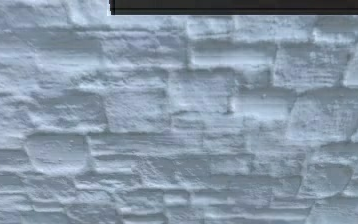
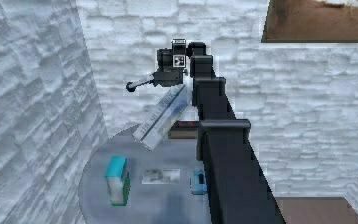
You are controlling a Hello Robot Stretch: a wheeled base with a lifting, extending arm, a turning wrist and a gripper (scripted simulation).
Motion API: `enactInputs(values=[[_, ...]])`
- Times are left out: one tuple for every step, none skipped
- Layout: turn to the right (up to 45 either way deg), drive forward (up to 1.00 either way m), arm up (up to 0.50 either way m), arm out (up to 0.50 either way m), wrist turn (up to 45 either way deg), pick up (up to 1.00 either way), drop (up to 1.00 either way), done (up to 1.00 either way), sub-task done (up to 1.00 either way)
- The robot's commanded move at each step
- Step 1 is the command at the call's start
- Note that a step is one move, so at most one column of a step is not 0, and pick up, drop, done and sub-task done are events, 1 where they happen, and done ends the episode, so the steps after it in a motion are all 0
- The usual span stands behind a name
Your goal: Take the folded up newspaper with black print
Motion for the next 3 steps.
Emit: enactInputs(values=[[0.0, 0.0, -0.28, 0.0, 0.0, 0.0, 0.0, 0.0, 0.0], [0.0, 0.0, 0.0, 0.0, 0.0, 1.0, 0.0, 0.0, 0.0], [0.0, 0.0, 0.1, 0.0, 0.0, 0.0, 0.0, 0.0, 0.0]])
